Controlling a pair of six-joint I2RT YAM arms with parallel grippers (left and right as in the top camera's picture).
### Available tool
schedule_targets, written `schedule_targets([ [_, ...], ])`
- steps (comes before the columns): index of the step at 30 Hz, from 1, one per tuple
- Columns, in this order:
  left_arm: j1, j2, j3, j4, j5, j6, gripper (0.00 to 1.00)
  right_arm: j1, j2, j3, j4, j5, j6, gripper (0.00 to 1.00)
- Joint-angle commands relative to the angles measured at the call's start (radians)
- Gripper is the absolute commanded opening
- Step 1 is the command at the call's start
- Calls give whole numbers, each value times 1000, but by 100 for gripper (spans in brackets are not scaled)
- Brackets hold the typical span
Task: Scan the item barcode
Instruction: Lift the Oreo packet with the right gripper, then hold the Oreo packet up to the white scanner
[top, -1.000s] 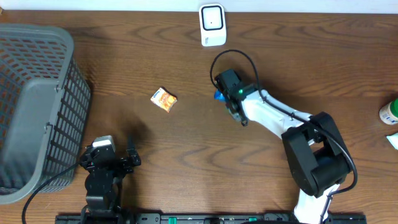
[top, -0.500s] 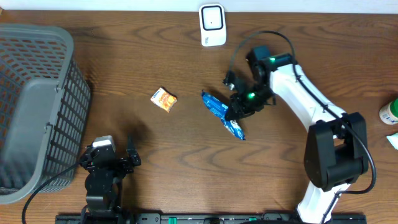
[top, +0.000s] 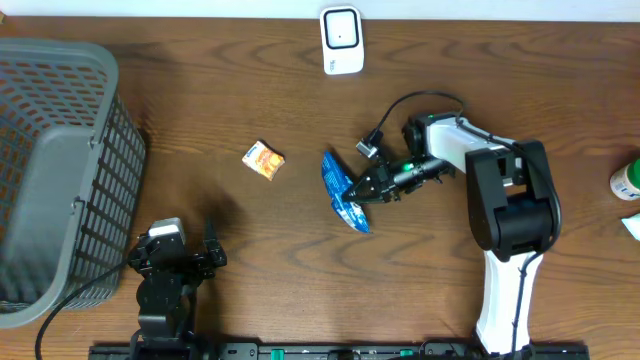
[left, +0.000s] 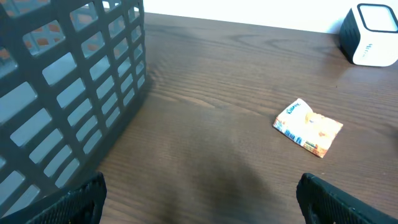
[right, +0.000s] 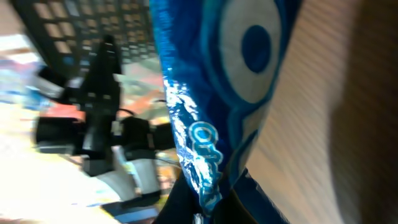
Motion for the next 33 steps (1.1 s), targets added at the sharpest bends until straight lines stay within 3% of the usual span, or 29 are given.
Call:
schedule_targets([
  [1,-4,0,-13,-28,5,-9,98,4,-15,5,-36,-265,-82,1],
  [10,-4,0,-13,-28,5,-9,98,6,-83,14,-146,-265,-95,1],
  [19,-4,0,-13,-28,5,-9,98,6,-94,14,-145,-254,-130,1],
  [29,-4,0,-13,-28,5,-9,98,14,-131,14,-292,-209,-490,1],
  [33,-4,0,-13,-28,5,-9,98,21,-220,14,-385,-209,-558,2],
])
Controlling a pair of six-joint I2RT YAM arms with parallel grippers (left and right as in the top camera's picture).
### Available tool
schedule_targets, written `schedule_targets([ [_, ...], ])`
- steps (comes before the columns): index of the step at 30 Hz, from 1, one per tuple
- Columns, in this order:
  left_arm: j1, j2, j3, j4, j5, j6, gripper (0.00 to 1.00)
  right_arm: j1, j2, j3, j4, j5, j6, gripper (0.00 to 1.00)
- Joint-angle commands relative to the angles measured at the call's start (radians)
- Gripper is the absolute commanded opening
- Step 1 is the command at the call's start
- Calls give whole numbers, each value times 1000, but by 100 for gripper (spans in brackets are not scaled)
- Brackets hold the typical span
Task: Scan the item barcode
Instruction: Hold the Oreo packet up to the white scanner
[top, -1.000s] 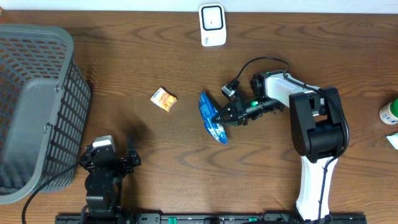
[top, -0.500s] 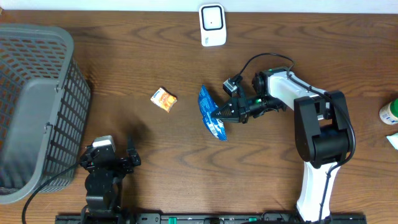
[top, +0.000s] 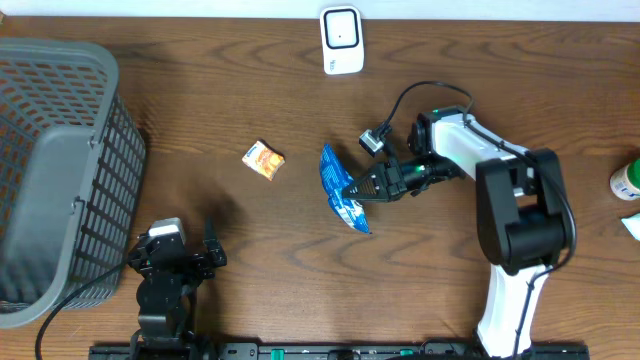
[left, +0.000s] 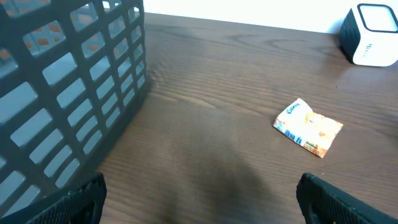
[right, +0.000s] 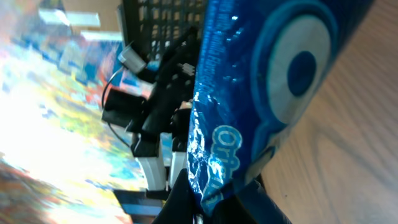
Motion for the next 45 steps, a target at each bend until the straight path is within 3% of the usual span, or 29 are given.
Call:
schedule_targets([
  [1,-4,0,-13,-28,5,-9,98,14,-135,14,-31,-45,-128,2],
  [6,-4,0,-13,-28,5,-9,98,18,-277,42,-5,-22,-123,2],
  [8,-4,0,-13,-28,5,-9,98,18,-314,71,69,16,-38,2],
  [11,-4,0,-14,-28,5,-9,98,20,-349,119,291,171,304,2],
  [12,-4,0,-13,-28,5,-9,98,34,-366,143,464,423,601,1],
  [13,-4,0,-13,-28,5,-9,98,49,-376,152,533,605,724,2],
  [15,-4,0,-13,-28,5,-9,98,87,-394,166,615,887,807,1],
  [22,-4,0,-13,-28,5,-9,98,184,-398,188,796,1073,788,1],
  [29,-4,0,-13,-28,5,-9,98,225,-357,188,1046,1370,605,1],
  [31,-4,0,-13,-28,5,-9,98,217,-314,188,1186,1381,495,1],
  [39,-4,0,-13,-28,5,-9,98,212,-148,203,1539,1514,333,1],
  [45,-4,0,-13,-28,5,-9,98,194,108,426,1584,1569,172,1],
])
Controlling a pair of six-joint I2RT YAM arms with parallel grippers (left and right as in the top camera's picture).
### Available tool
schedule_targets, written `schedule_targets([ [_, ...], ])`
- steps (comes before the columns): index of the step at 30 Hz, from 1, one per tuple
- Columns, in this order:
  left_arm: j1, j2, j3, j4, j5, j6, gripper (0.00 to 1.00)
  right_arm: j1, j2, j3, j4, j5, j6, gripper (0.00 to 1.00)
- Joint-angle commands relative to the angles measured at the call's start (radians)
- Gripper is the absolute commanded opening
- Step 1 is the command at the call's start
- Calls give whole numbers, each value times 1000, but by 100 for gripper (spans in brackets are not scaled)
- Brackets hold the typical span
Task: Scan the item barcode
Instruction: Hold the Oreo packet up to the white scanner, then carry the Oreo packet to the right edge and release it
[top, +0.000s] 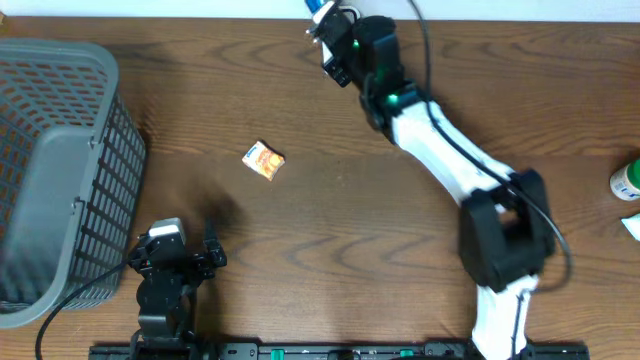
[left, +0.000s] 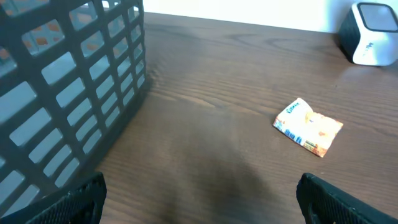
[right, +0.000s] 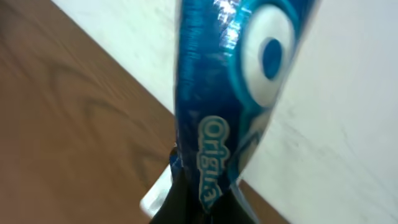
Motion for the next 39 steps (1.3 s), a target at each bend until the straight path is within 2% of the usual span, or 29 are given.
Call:
schedule_targets([
  [1,-4,-1,-13,-27,3,-9,98,-21,149,181,8,72,-140,1],
  [9,-4,-1,-13,-27,3,-9,98,-39,406,485,-67,108,-193,1],
  [19,-4,-1,-13,-27,3,-9,98,-32,455,521,-74,108,-194,1],
  [23,-4,-1,-13,-27,3,-9,98,-28,454,538,-134,121,-153,1],
  [27,-4,-1,-13,-27,3,-9,98,-29,422,598,-326,122,-77,1],
  [34,-4,-1,-13,-27,3,-9,98,-45,259,718,-831,124,45,1],
  [39,-4,-1,-13,-27,3,-9,98,-97,119,718,-1090,278,242,1],
])
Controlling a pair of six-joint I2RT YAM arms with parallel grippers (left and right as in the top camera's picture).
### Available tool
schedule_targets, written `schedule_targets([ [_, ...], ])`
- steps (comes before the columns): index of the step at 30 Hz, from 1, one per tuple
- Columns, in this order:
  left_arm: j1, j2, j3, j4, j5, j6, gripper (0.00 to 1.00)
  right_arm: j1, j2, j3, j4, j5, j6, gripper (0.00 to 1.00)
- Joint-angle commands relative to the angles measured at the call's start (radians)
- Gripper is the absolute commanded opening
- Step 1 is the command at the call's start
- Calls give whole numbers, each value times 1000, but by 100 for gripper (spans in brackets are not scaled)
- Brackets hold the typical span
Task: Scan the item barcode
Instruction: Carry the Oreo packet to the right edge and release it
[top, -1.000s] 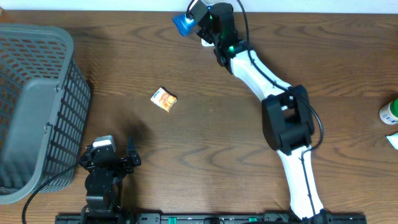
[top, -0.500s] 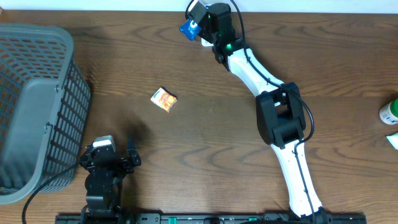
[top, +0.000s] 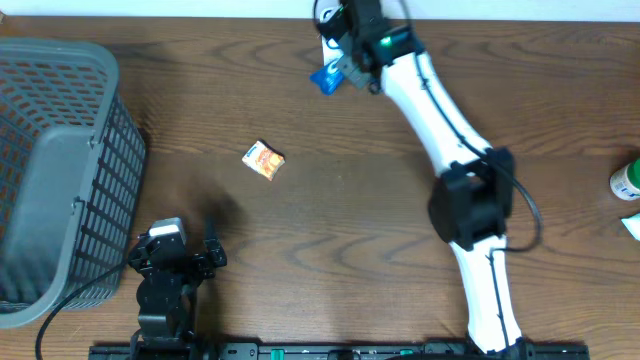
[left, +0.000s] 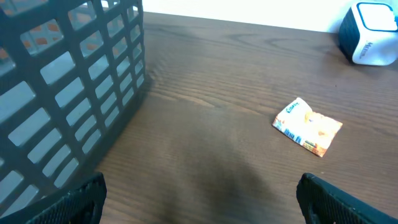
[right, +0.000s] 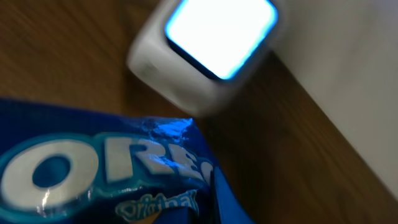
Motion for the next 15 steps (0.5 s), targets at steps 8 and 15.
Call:
schedule_targets([
  [8,-4,-2,-13,-27,2,-9,98,-301,-229,45,-480,189,464,1],
  [15,-4,-2,-13,-27,2,-9,98,-627,-227,-105,-365,192,524,1],
])
